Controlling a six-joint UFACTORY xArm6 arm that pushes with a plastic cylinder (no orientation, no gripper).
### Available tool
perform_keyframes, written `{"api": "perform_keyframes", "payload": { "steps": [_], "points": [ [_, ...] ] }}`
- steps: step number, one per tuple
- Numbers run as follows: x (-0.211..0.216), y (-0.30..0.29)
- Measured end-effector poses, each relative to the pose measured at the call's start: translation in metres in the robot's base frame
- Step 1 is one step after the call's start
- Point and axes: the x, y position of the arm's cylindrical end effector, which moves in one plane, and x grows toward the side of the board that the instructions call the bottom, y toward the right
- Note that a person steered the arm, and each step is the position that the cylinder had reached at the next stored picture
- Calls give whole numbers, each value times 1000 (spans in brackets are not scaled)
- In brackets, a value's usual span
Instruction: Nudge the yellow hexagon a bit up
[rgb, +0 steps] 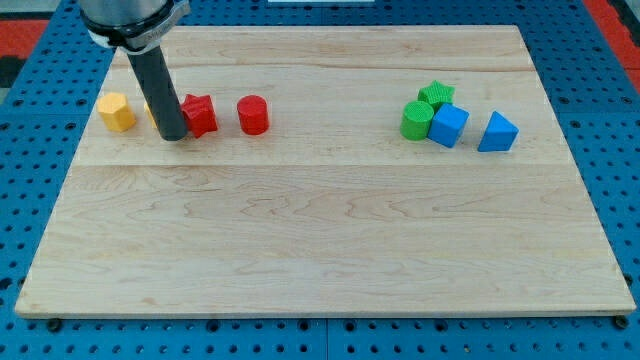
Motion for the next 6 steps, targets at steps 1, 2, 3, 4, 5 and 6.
{"api": "perform_keyframes", "payload": {
  "steps": [1, 2, 3, 4, 5, 6],
  "points": [
    [0, 9],
    [0, 9],
    [11, 4],
    [21, -36],
    [18, -74],
    [5, -83]
  ]
}}
